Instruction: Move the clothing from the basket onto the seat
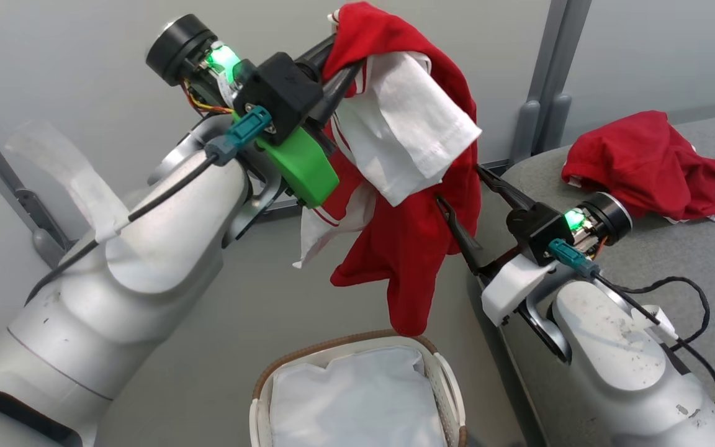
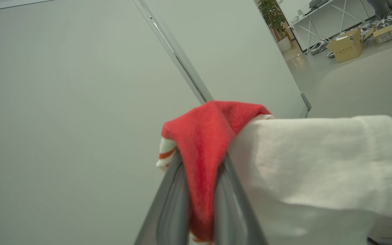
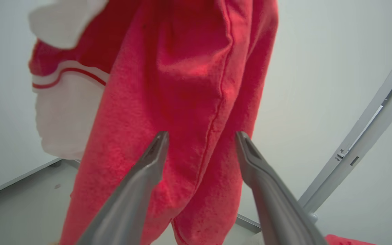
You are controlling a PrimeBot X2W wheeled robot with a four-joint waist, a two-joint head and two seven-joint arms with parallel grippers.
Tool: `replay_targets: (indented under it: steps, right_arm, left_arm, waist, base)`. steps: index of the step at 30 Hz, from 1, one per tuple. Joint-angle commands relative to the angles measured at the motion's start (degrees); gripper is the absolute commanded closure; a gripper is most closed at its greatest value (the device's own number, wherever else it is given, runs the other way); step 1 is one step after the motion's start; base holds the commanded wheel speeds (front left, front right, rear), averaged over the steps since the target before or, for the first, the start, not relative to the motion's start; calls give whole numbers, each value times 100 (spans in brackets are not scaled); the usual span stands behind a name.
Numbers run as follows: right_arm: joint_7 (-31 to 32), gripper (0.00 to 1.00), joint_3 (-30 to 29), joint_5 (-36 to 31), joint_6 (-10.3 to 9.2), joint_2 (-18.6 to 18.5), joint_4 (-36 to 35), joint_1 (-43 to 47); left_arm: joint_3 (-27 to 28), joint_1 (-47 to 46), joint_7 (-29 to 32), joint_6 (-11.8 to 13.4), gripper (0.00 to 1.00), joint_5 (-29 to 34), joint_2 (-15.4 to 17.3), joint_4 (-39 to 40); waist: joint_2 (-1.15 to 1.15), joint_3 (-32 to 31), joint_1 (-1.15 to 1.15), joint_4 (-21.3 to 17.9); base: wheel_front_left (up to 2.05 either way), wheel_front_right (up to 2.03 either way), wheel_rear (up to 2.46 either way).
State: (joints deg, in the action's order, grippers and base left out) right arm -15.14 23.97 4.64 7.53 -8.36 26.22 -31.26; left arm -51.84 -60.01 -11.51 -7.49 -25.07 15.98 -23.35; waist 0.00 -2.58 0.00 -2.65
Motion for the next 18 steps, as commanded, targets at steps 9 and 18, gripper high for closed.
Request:
replay_targets:
  steps: [9, 18]
  right_arm:
    - [-2, 0, 1710, 1087, -8, -439, 653, -898]
    - [-2, 100, 2584, 1882, -8, -482, 667, -1294]
  left_arm:
    - [-451, -175, -125, 3, 100, -196, -31, 224]
    - [-580, 70, -222, 2, 100, -420, 35, 155]
  waist:
    - [0, 8, 0, 170]
    - [0, 2, 0, 266]
  base:
    - [0, 0, 0]
    - [0, 0, 0]
